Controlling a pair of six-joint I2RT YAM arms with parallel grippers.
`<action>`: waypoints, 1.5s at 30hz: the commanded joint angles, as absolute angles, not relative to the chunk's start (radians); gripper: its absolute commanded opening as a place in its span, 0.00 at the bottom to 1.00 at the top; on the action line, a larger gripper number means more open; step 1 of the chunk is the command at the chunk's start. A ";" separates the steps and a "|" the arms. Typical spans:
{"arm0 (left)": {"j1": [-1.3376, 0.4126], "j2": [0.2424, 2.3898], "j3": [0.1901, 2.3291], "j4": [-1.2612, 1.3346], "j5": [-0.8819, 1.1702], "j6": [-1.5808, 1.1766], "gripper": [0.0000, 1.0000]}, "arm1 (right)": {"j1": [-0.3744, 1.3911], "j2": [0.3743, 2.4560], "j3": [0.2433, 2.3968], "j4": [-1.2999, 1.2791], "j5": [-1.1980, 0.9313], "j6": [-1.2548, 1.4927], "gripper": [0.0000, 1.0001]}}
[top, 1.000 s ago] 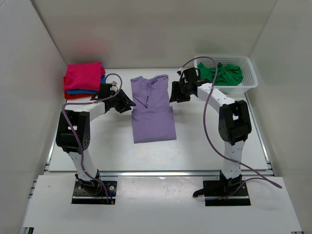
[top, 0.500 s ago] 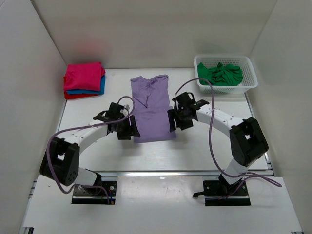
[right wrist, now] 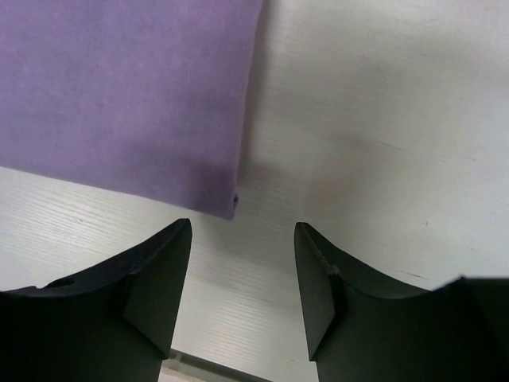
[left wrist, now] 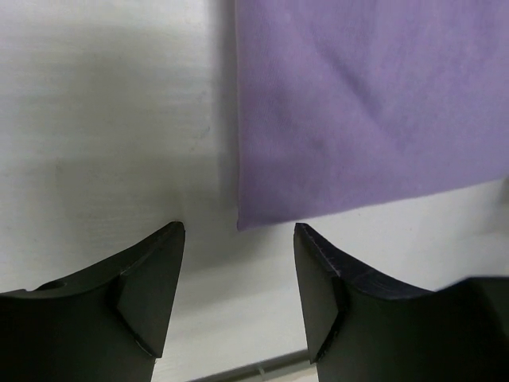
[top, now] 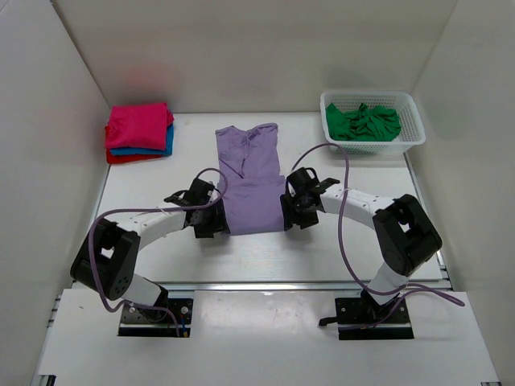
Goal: Fold and stack the t-shirts
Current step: Grab one side of the 2/3 rectangular tshirt with both arms
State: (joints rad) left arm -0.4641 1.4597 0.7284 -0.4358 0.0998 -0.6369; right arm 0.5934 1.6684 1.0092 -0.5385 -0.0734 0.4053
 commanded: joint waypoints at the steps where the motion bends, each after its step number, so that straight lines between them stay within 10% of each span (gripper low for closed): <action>1: -0.472 1.477 0.752 -0.385 0.037 -0.658 0.68 | 0.586 1.651 1.015 -0.477 -0.055 0.426 0.52; 9: -0.497 1.561 0.811 -0.411 -0.057 -0.640 0.68 | 0.612 1.721 1.049 -0.497 -0.005 0.439 0.52; 18: -0.548 1.617 0.807 -0.431 -0.126 -0.623 0.43 | 0.650 1.779 1.015 -0.448 0.083 0.460 0.39; 23: -0.551 1.634 0.816 -0.474 -0.135 -0.600 0.00 | 0.667 1.796 1.029 -0.449 0.092 0.448 0.07; 45: -0.670 1.212 0.603 -0.727 0.018 -0.638 0.00 | 0.906 1.432 0.821 -0.658 -0.098 0.540 0.00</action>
State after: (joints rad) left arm -0.6613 1.2999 0.6266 -0.5877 -0.0177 -0.6266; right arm 0.8684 1.5291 0.8536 -0.5587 -0.0704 0.4862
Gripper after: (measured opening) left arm 0.025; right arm 0.020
